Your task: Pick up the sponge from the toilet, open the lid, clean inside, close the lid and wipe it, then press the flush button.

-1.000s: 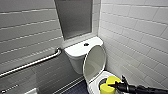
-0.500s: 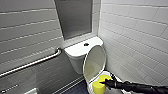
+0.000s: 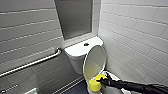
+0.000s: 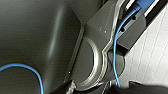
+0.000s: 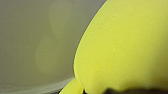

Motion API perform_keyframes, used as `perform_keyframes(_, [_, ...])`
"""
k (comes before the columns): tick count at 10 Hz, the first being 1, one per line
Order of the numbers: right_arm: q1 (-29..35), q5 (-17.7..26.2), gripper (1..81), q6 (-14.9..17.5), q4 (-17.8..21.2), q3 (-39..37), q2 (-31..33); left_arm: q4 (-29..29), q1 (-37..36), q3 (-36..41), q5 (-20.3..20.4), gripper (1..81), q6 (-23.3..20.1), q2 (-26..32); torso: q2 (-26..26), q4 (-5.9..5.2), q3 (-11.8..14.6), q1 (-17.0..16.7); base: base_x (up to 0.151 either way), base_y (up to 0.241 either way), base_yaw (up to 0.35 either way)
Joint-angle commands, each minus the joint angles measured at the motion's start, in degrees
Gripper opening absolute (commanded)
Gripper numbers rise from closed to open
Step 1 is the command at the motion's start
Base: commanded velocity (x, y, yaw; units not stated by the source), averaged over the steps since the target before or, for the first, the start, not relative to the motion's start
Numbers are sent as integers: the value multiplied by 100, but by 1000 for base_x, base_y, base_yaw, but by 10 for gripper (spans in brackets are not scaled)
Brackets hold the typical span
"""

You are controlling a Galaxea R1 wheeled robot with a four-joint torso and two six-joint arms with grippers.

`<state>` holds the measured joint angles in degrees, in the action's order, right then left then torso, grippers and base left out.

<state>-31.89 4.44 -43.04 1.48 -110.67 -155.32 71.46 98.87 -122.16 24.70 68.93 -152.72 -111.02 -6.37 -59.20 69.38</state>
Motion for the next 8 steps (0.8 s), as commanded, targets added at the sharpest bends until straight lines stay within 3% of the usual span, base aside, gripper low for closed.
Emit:
perform_keyframes(1, [574, -83, 10, -327, 2, -515, -493, 26, 147, -27, -97, 811, -11, 49, 0, 0, 0, 0, 0, 0, 0])
perform_keyframes(4, [178, -286, 10, -345, 2, -1061, -661, 35, 147, -27, -97, 811, -2, 66, 0, 0, 0, 0, 0, 0, 0])
perform_keyframes(8, [-262, -347, 10, -292, -59, -1071, -538, 43, 182, -18, -88, 811, -2, 75, 0, 0, 0, 0, 0, 0, 0])
